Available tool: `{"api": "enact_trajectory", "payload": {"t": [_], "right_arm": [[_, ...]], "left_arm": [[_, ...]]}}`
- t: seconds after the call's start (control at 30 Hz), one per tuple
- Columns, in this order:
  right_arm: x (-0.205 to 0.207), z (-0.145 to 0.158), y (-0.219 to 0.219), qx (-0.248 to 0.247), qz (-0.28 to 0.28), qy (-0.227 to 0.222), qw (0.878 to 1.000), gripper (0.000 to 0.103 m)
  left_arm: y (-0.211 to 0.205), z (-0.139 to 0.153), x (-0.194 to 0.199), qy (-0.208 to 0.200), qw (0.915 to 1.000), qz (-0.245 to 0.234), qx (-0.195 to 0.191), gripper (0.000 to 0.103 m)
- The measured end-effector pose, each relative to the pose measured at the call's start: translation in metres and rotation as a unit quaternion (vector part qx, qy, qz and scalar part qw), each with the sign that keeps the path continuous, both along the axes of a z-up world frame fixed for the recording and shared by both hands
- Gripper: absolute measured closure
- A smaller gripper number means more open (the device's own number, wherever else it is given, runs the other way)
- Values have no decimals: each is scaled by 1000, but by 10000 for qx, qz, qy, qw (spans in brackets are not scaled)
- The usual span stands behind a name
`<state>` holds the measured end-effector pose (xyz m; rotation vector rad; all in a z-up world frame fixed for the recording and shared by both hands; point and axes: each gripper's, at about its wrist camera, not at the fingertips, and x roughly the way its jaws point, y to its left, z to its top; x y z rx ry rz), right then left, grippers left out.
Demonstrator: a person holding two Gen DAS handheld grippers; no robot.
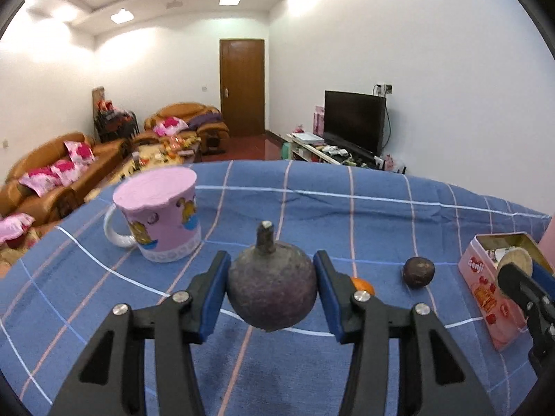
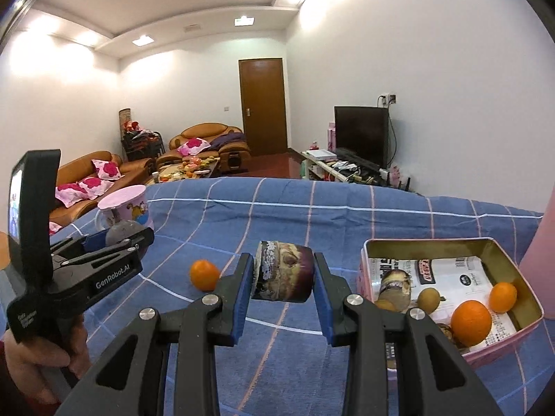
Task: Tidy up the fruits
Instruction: 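Carry the mangosteen and can together over the tin box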
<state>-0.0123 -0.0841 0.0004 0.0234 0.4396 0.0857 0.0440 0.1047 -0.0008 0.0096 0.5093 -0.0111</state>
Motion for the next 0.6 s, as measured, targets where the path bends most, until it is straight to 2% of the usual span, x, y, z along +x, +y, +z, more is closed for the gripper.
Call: {"api": "enact_trajectory", "payload": {"t": [0.17, 0.33, 0.6], "right_arm": [[-5, 2, 4, -203, -72, -140, 9997, 67], [-6, -2, 11, -380, -29, -52, 9993, 67], [-18, -1, 4, -401, -32, -73, 9992, 67]], "left_arm": [[-9, 5, -8, -227, 9993, 111, 260, 52], [-11, 5, -15, -215, 9994, 160, 212, 52], [-24, 7, -31, -295, 9990, 157, 283, 52]]}}
